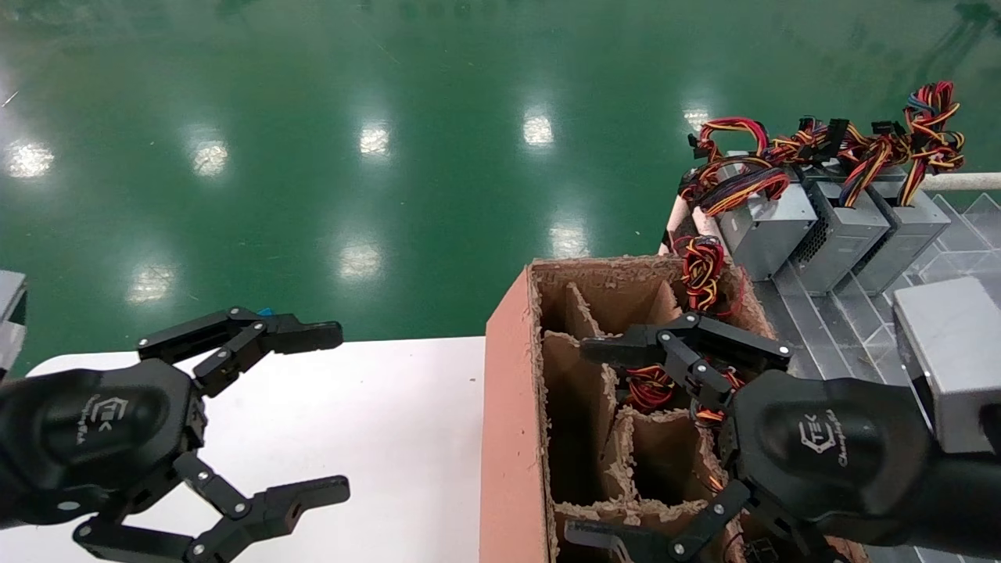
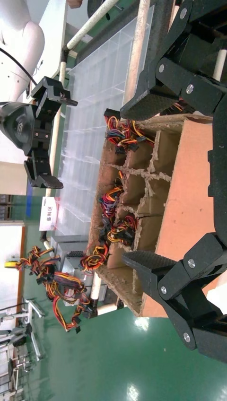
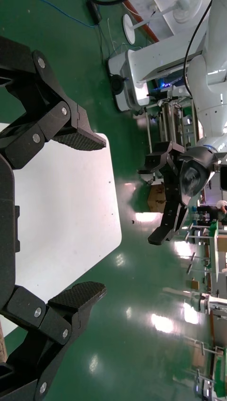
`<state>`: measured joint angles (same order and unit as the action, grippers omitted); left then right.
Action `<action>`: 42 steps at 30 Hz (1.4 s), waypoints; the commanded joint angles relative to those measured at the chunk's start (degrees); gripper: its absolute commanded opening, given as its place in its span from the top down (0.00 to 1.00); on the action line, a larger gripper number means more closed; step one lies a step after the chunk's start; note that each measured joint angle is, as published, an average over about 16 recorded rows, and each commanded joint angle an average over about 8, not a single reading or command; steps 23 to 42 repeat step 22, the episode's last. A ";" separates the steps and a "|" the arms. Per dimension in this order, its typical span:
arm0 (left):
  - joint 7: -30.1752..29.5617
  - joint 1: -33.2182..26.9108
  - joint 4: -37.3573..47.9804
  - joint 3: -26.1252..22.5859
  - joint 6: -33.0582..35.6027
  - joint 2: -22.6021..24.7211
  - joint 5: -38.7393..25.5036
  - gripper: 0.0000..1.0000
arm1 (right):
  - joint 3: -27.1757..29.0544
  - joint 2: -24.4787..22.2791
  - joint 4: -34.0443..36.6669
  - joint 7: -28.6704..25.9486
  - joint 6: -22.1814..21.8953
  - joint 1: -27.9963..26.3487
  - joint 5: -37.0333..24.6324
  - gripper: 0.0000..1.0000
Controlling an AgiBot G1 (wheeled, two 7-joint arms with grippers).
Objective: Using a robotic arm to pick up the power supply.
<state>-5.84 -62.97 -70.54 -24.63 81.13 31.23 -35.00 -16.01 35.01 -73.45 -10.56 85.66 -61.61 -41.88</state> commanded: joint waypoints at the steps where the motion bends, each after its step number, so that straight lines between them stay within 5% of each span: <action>1: 0.00 0.00 0.00 0.00 0.00 0.00 0.00 0.00 | 0.01 0.01 0.04 0.02 -0.01 -0.03 -0.01 0.00; 42: 0.00 0.00 0.00 0.00 0.00 0.00 0.00 0.00 | 0.05 0.01 0.17 0.11 -0.08 -0.09 -0.10 0.00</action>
